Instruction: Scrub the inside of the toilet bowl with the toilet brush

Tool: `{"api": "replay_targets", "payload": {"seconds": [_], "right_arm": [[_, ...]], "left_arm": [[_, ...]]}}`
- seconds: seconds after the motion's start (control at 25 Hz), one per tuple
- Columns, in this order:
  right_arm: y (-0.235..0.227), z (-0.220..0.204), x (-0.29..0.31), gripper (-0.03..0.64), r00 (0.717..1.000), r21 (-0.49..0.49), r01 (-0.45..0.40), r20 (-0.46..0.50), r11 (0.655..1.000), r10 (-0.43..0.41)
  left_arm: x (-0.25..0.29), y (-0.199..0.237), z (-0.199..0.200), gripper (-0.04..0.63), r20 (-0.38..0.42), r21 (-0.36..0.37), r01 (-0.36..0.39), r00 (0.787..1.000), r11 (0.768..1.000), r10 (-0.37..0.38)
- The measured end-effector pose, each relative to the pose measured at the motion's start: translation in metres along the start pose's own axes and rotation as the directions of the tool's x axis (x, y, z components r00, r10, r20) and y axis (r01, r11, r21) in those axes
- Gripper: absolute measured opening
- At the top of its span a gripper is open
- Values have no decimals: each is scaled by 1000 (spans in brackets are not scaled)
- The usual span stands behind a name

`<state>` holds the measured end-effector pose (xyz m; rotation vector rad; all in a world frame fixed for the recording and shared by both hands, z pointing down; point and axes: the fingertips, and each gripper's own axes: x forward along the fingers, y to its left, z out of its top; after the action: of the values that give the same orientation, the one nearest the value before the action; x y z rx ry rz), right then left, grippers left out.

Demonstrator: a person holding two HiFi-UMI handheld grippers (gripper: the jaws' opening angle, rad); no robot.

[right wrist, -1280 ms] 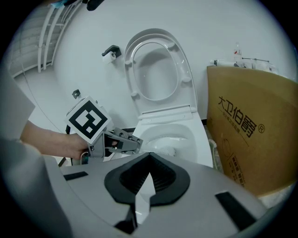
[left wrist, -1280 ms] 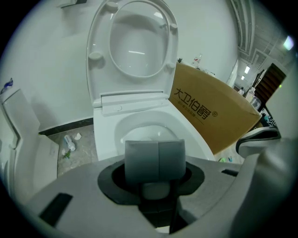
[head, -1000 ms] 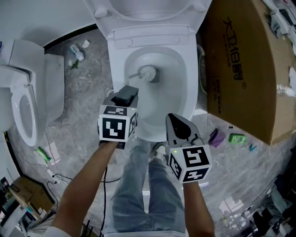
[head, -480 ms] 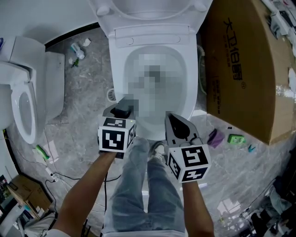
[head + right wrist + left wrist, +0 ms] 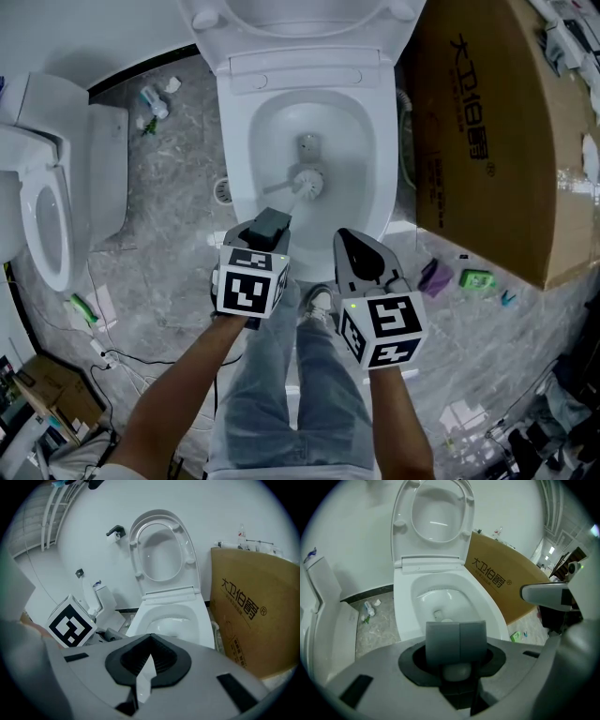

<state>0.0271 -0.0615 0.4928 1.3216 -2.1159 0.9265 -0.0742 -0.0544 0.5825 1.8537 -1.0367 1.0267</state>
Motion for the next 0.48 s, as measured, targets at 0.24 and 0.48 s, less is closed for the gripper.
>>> {"api": "replay_targets", "payload": {"seconds": [0.24, 0.48], "right_arm": [[-4, 0, -1, -2, 1000, 2, 7, -5, 1000, -6], [-7, -1, 1, -2, 1000, 4, 9, -9, 1000, -9]], "left_arm": [[6, -15, 14, 153, 21, 22, 22, 1000, 1000, -23], [15, -15, 37, 153, 43, 24, 26, 999, 999, -27]]}}
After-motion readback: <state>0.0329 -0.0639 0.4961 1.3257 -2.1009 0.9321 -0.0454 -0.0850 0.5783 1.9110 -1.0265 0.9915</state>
